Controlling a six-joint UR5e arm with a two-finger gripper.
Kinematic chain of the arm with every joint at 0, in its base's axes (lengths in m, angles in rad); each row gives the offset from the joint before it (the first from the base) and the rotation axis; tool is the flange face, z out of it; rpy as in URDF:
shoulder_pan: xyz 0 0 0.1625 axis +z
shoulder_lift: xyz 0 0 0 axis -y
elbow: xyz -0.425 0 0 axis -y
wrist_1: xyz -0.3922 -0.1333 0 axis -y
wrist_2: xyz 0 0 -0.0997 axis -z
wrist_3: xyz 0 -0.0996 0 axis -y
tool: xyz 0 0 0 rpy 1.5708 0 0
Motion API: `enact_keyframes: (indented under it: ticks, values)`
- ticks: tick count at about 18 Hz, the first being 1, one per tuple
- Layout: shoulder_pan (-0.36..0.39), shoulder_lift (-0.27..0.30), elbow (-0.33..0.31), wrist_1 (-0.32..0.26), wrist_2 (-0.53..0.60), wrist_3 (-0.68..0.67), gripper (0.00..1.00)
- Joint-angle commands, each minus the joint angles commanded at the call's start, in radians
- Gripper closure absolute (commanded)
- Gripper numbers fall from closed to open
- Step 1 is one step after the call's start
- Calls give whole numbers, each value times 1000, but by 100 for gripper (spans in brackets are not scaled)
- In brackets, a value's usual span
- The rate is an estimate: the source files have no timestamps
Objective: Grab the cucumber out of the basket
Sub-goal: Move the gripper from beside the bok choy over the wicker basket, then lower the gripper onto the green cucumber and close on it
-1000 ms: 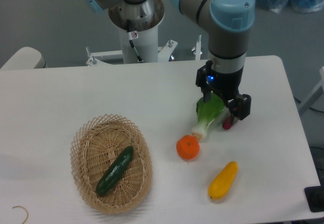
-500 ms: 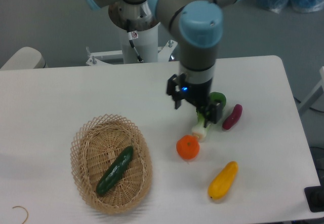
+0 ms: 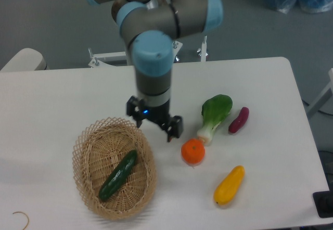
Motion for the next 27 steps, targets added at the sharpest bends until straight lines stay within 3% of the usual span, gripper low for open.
enact_keyframes:
  ticks: [6, 10, 11, 27]
  values:
    - [-67, -86, 5, 28, 40, -63, 0]
    - [-103, -166, 15, 150, 98, -57, 0]
    - [-104, -178, 23, 157, 106, -57, 0]
    - [-121, -213, 14, 164, 115, -23, 0]
